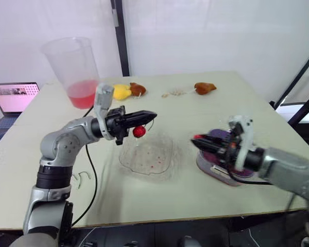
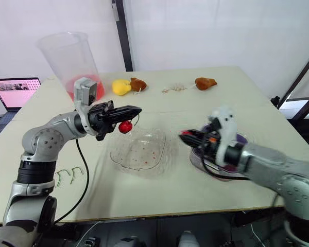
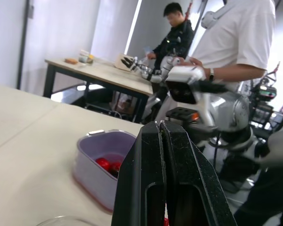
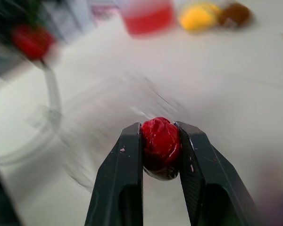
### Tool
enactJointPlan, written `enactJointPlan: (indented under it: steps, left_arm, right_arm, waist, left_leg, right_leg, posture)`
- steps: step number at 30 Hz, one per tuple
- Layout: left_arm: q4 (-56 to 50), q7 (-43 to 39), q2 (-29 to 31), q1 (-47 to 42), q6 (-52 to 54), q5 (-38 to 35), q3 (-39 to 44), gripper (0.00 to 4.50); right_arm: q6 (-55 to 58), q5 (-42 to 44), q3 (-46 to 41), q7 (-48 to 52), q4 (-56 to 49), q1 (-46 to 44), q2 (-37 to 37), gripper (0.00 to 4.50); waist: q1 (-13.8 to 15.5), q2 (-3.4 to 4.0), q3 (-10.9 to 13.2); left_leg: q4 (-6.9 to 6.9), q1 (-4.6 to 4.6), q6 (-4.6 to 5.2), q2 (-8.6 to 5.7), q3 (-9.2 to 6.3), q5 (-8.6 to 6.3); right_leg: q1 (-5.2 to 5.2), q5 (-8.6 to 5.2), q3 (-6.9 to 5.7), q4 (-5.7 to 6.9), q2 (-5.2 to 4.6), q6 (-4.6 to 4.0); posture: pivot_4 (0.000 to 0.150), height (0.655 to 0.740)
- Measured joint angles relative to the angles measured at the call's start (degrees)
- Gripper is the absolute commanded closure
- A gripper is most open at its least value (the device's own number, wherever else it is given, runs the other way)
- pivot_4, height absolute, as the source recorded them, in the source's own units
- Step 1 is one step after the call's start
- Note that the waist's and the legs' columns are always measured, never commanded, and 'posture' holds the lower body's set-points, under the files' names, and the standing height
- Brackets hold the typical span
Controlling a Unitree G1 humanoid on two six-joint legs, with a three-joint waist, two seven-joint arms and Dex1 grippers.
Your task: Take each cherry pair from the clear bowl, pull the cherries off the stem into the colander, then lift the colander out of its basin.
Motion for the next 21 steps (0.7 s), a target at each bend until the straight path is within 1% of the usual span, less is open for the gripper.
enactJointPlan:
  steps: [5, 7, 10, 12, 15, 18, 19, 21]
  left_arm:
    - [-0.09, 0.3, 0.02, 0.48, -1.18, 0.19, 0.15, 4.5]
    - [-0.1, 0.8, -0.05, 1.02, -1.38, 0.24, 0.15, 4.5]
    - [-0.27, 1.76, -0.49, 1.08, -2.05, 0.47, 0.14, 4.5]
    - [-0.52, 2.57, -0.6, 1.32, -2.24, 0.76, 0.15, 4.5]
    - [-0.66, 3.98, -0.81, 2.51, -2.38, 0.89, 0.16, 4.5]
    - [-0.95, 5.27, -0.98, 2.57, -2.5, 0.89, 0.25, 4.5]
    - [-1.25, 5.82, -1.15, 2.56, -2.54, 0.88, 0.35, 4.5]
    - [-1.72, 6.46, -1.8, 2.55, -2.55, 0.7, 0.95, 4.5]
  right_arm:
    - [-3.51, -10.3, -1.03, 7.5, 4.85, 7.81, -8.06, 3.51]
    - [-4.6, -13.34, -0.96, 10.25, 6.79, 10.32, -9.33, 3.51]
    - [-6.13, -16.32, -0.52, 12.77, 7.74, 11.5, -9.61, 3.51]
    - [-6.74, -18.39, -0.39, 13.98, 8.31, 11.94, -9.95, 2.92]
    - [-5.81, -19.1, -0.71, 15.02, 8.83, 10.99, -10.71, 1.71]
    - [-4.17, -18.77, -1.6, 16.0, 8.79, 8.01, -12.32, 0.18]
    - [-3.64, -18.24, -2.1, 16.12, 8.79, 6.5, -12.33, 0.03]
    - [-2.77, -16.58, -3.0, 16.43, 8.56, 3.76, -12.13, 0.03]
  waist:
    - [-0.01, 0.0, 0.0]
    - [-0.01, 0.0, 0.0]
    - [0.01, -0.01, 0.0]
    - [0.01, -0.01, 0.0]
    - [0.02, -0.01, 0.01]
    - [0.04, -0.01, 0.01]
    - [0.05, -0.01, 0.01]
    - [0.1, -0.01, 0.01]
  left_leg:
    - [0.0, 0.07, 0.01, 0.03, 0.04, 0.0]
    - [0.0, 0.07, 0.01, 0.04, 0.06, 0.0]
    - [0.0, 0.07, 0.01, 0.06, 0.05, 0.0]
    - [0.0, 0.07, 0.01, 0.06, 0.05, 0.0]
    - [0.0, 0.07, 0.01, 0.06, 0.05, 0.0]
    - [0.0, 0.07, 0.01, 0.06, 0.06, 0.0]
    - [0.0, 0.07, 0.01, 0.06, 0.06, 0.0]
    - [0.0, 0.07, 0.01, 0.08, 0.04, 0.0]
  right_leg:
    - [0.07, 0.0, 0.0, -0.03, 0.0, 0.0]
    - [0.08, 0.0, 0.01, -0.03, 0.0, 0.0]
    - [0.08, 0.0, 0.01, -0.03, 0.0, 0.0]
    - [0.08, 0.0, 0.01, -0.04, 0.0, 0.0]
    - [0.08, 0.0, 0.01, -0.06, 0.0, 0.0]
    - [0.1, 0.0, 0.01, -0.11, 0.0, 0.0]
    - [0.11, 0.0, 0.01, -0.15, 0.0, 0.0]
    - [0.13, 0.0, -0.01, -0.19, 0.0, 0.0]
  posture:
    - [0.15, 0.74]
    - [0.15, 0.74]
    - [0.15, 0.74]
    - [0.15, 0.74]
    - [0.15, 0.74]
    - [0.15, 0.74]
    - [0.15, 0.74]
    - [0.15, 0.74]
